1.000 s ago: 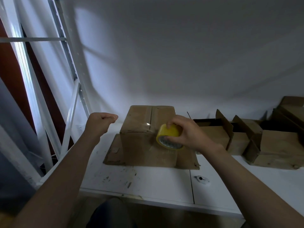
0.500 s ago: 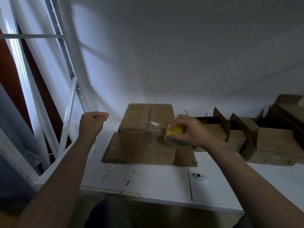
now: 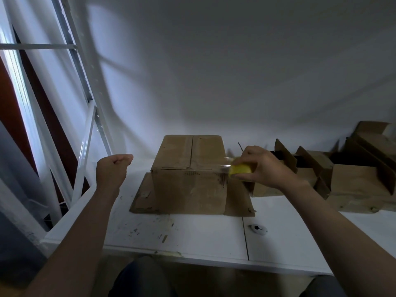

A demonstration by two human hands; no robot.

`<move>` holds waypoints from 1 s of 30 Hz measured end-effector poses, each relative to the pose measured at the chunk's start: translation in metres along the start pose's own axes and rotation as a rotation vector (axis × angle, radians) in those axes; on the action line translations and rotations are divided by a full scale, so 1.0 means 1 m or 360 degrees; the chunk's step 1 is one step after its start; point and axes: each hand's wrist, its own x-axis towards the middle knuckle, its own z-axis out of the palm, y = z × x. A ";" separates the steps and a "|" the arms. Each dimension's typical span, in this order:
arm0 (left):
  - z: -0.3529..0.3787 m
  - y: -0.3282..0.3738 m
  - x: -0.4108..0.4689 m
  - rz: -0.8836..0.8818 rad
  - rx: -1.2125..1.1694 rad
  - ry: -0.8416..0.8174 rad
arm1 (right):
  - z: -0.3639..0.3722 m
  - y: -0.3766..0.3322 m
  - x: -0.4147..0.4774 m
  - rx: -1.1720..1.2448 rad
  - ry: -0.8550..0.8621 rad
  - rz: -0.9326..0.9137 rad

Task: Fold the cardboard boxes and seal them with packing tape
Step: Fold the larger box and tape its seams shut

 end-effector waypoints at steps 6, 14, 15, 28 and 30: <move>0.004 -0.021 0.003 -0.0209 -0.0133 -0.0015 | -0.008 0.006 -0.007 0.0114 0.0034 0.0160; 0.017 -0.042 0.005 -0.0322 -0.0120 -0.0011 | 0.002 0.029 -0.003 -0.0105 -0.0067 0.0060; 0.017 -0.043 0.005 -0.0334 -0.0128 -0.0009 | 0.005 0.030 -0.002 -0.0116 -0.0072 0.0040; 0.034 -0.058 0.012 -0.0414 -0.0219 -0.0049 | 0.031 0.047 0.008 -0.0117 -0.0193 0.0091; 0.037 -0.063 0.012 -0.0425 -0.0225 -0.0050 | 0.034 0.049 0.012 -0.0124 -0.0206 0.0110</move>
